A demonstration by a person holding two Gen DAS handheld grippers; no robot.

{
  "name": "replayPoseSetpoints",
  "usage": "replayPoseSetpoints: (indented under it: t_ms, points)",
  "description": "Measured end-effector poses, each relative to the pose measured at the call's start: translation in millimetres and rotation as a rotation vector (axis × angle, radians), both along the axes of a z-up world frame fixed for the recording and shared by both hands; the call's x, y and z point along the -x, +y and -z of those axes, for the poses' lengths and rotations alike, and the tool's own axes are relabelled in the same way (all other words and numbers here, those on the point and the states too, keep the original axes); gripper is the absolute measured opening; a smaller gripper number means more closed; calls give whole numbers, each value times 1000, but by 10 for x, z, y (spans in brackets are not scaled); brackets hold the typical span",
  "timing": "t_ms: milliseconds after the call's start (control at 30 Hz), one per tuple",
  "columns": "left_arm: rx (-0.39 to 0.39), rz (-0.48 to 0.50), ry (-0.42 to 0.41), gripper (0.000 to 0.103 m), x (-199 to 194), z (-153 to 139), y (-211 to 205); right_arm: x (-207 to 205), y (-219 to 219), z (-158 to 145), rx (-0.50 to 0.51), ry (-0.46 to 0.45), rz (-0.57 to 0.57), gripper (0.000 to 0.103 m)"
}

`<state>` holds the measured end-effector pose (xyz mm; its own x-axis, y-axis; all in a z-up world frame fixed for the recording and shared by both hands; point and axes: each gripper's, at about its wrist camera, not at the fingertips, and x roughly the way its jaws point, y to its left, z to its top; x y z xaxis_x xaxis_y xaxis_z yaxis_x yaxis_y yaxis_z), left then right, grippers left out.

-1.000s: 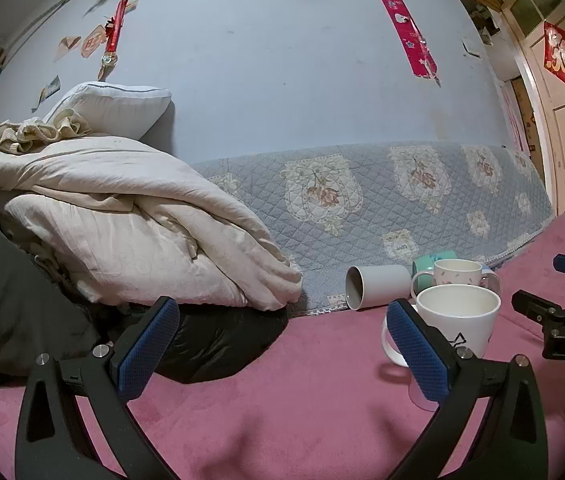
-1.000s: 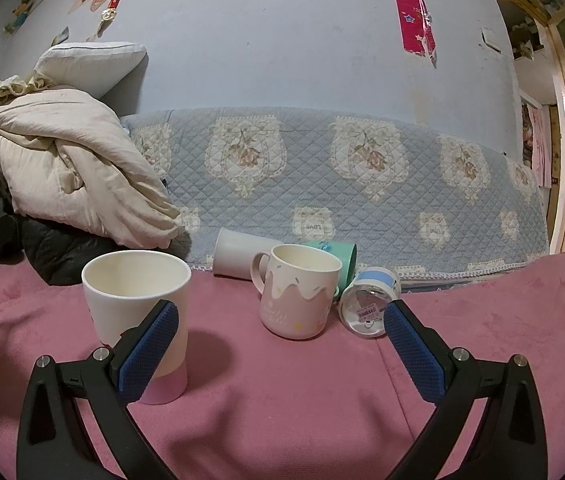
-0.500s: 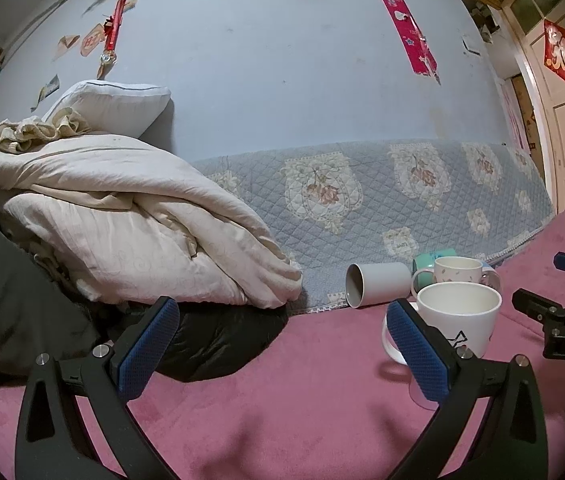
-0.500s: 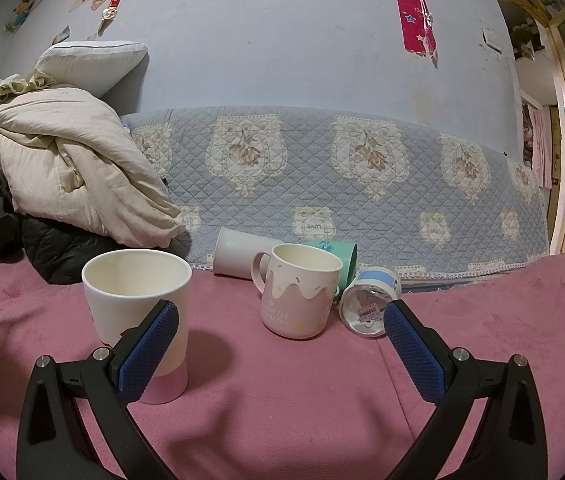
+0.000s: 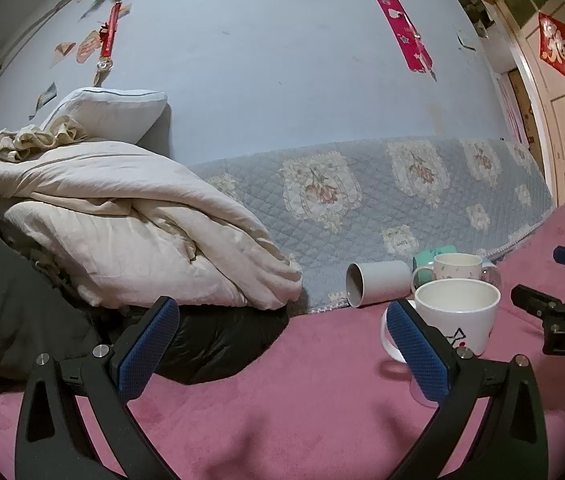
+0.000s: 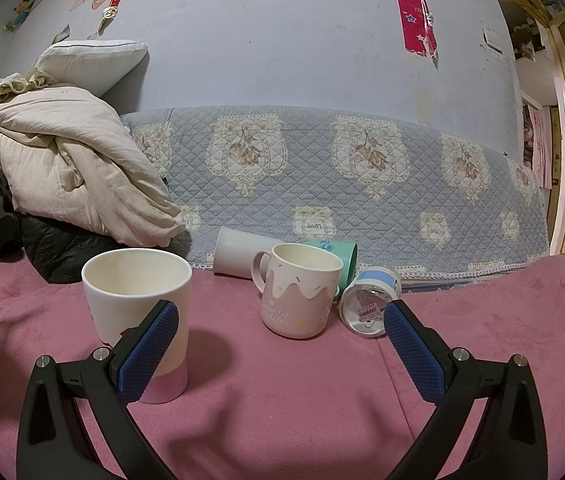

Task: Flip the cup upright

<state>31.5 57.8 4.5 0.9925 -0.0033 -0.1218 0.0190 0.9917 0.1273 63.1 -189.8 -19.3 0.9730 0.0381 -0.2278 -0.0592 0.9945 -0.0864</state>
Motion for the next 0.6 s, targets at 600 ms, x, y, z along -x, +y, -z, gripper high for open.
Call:
replayPoseSetpoints:
  t_ms: [600]
  points:
    - [-6,6,7,103,-14,10,-13,-11,11,23,2,7,-6,103]
